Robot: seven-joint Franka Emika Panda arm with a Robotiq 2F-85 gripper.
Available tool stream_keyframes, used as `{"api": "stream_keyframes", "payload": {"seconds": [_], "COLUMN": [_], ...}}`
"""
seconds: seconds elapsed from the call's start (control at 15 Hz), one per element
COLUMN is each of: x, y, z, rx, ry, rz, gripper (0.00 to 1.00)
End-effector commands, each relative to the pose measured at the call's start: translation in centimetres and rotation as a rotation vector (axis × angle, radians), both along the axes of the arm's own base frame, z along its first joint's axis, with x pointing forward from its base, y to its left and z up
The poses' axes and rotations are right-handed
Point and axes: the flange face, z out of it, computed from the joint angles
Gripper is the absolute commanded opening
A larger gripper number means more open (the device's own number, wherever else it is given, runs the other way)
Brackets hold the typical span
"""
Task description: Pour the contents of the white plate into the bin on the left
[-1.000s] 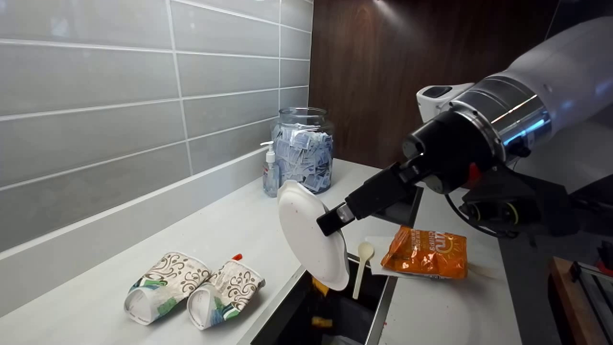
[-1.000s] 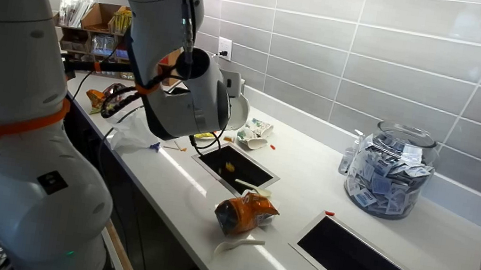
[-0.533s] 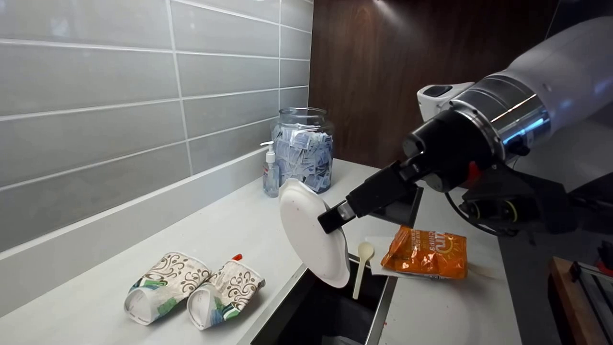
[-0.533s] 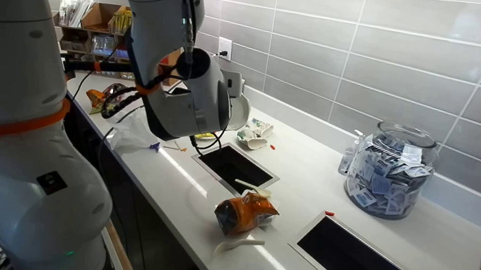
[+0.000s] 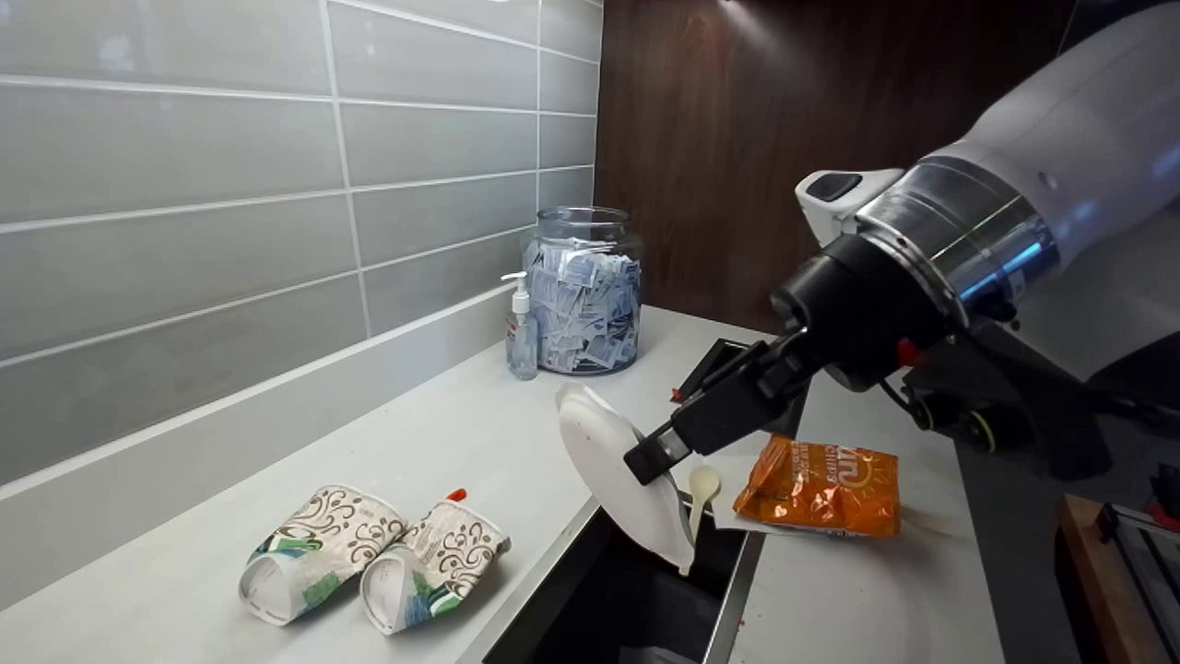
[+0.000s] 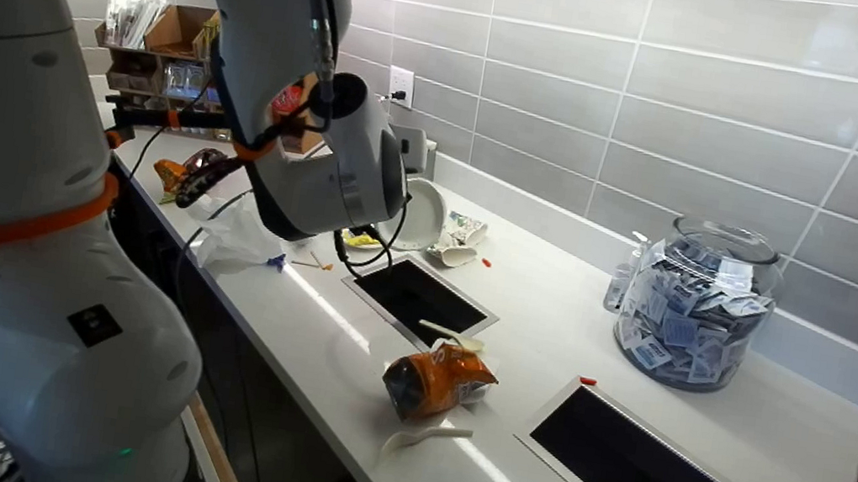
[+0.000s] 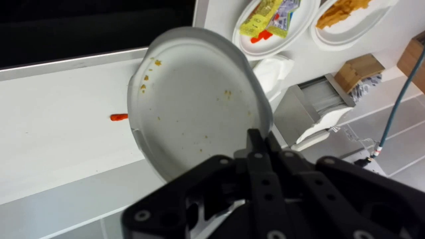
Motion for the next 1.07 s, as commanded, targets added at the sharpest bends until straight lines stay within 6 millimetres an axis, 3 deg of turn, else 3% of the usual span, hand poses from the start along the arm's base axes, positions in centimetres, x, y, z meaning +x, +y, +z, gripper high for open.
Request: {"api": "stream_keyframes", "payload": {"seconds": [0.0, 0.4, 1.0], "x": [-0.8, -1.6, -2.1], "y": [1.4, 2.9, 1.6], "z": [0.8, -1.5, -3.5], "rx": [-0.162, -0.462, -0.539], "ry": [0.05, 0.263, 0.609], "rz": [-0.042, -0.13, -0.21], "gripper": [0.01, 0.01, 0.01]}}
